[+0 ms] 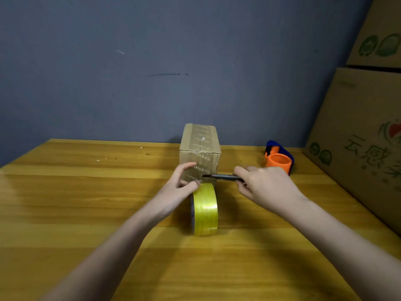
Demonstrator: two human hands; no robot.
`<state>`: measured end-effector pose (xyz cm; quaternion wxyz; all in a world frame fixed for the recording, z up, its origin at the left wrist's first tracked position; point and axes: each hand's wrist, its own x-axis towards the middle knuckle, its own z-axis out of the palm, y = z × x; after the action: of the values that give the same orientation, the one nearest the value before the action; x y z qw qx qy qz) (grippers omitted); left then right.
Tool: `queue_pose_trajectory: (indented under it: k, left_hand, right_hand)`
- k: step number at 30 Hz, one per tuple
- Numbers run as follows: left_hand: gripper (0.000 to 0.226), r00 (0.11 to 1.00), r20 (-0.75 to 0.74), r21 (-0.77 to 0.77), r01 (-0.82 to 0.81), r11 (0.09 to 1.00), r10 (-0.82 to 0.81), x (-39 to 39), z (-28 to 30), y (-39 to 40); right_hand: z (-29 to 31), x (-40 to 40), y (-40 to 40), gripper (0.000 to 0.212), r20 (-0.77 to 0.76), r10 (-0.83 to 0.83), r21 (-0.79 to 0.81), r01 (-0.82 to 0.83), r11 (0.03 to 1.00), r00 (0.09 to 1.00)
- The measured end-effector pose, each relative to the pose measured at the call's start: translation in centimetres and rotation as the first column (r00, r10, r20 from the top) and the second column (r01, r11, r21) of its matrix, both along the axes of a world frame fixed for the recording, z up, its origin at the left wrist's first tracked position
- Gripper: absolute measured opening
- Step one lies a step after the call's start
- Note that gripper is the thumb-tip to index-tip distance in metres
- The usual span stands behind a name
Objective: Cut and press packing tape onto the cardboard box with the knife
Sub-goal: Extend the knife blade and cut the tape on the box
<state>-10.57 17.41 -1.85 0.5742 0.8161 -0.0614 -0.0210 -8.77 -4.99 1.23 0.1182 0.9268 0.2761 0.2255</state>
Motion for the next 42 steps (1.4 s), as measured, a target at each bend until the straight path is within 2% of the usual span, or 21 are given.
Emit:
queue_pose_trajectory:
  k: [3, 5, 6, 7, 9, 10, 14, 18, 20, 22, 25, 27, 31, 37, 42]
  left_hand:
    - [0.039, 1.000, 0.014, -0.025, -0.027, 0.999, 0.028, 0.0, -0.4, -0.2]
    - [0.036, 0.997, 0.017, -0.053, -0.073, 0.996, 0.074, -0.2, -0.7, -0.2]
    - [0.041, 0.995, 0.008, -0.074, -0.096, 0.993, 0.097, -0.3, -0.7, -0.3]
    - [0.049, 0.994, -0.007, -0.093, -0.107, 0.990, 0.107, -0.5, -0.7, -0.3]
    - [0.057, 0.995, -0.031, -0.109, -0.098, 0.989, 0.095, -0.8, -0.9, -0.2]
    - [0.057, 0.996, -0.045, -0.115, -0.084, 0.990, 0.079, -1.0, -0.9, -0.3]
    - [0.041, 0.995, -0.087, -0.158, -0.050, 0.986, 0.037, -1.7, -1.3, -0.4]
    - [0.058, 0.994, -0.112, -0.173, -0.022, 0.985, 0.002, -2.5, -1.6, -0.3]
    - [0.059, 0.992, -0.129, -0.177, -0.011, 0.984, -0.012, -2.8, -1.7, -0.2]
    - [0.059, 0.986, -0.155, -0.170, 0.029, 0.985, -0.056, -3.1, -1.6, -0.3]
    - [0.086, 0.982, -0.157, -0.147, 0.080, 0.986, -0.104, -3.0, -2.0, -0.1]
    - [0.091, 0.987, -0.113, -0.151, 0.099, 0.984, -0.117, -2.9, -2.1, -0.1]
    - [0.095, 0.989, 0.011, -0.026, 0.149, 0.988, -0.149, -2.8, -2.2, -0.7]
    - [0.095, 0.946, 0.207, 0.214, 0.207, 0.955, -0.251, -3.0, -1.7, -2.3]
    - [0.086, 0.932, 0.243, 0.297, 0.191, 0.936, -0.267, -2.6, -1.2, -3.1]
  right_hand:
    - [0.0, -0.7, -0.7, 0.019, -0.135, -0.040, 0.205, 0.067, 0.977, 0.990]
    - [-0.3, -0.9, -0.8, 0.017, -0.248, -0.048, 0.353, 0.137, 0.926, 0.967]
    - [-0.6, -0.9, -0.8, 0.018, -0.310, -0.013, 0.463, 0.163, 0.871, 0.951]
    - [-1.0, -0.9, -0.8, 0.018, -0.373, 0.061, 0.600, 0.191, 0.777, 0.926]
    - [-1.5, -1.2, -0.2, 0.015, -0.460, 0.276, 0.813, 0.275, 0.513, 0.844]
    - [-1.7, -1.4, 0.4, 0.013, -0.476, 0.357, 0.849, 0.316, 0.423, 0.803]
    - [-3.4, -2.7, 3.4, 0.013, -0.466, 0.486, 0.884, 0.403, 0.236, 0.740]
    - [-4.4, -3.2, 5.1, 0.025, -0.424, 0.491, 0.897, 0.428, 0.111, 0.761]
    - [-4.4, -3.3, 5.5, 0.025, -0.401, 0.501, 0.900, 0.433, 0.057, 0.767]
    - [-4.4, -3.5, 5.7, 0.023, -0.404, 0.494, 0.896, 0.441, 0.045, 0.770]
    - [-4.3, -3.6, 5.8, 0.029, -0.421, 0.508, 0.877, 0.481, 0.015, 0.751]
    - [-4.2, -3.6, 5.7, 0.030, -0.438, 0.521, 0.859, 0.511, 0.003, 0.732]
    - [-4.0, -3.4, 5.2, 0.024, -0.478, 0.485, 0.854, 0.516, 0.063, 0.732]
    - [-3.9, -2.8, 3.9, 0.022, -0.486, 0.384, 0.865, 0.495, 0.081, 0.786]
    - [-4.2, -1.9, 2.6, 0.025, -0.481, 0.211, 0.877, 0.463, 0.133, 0.851]
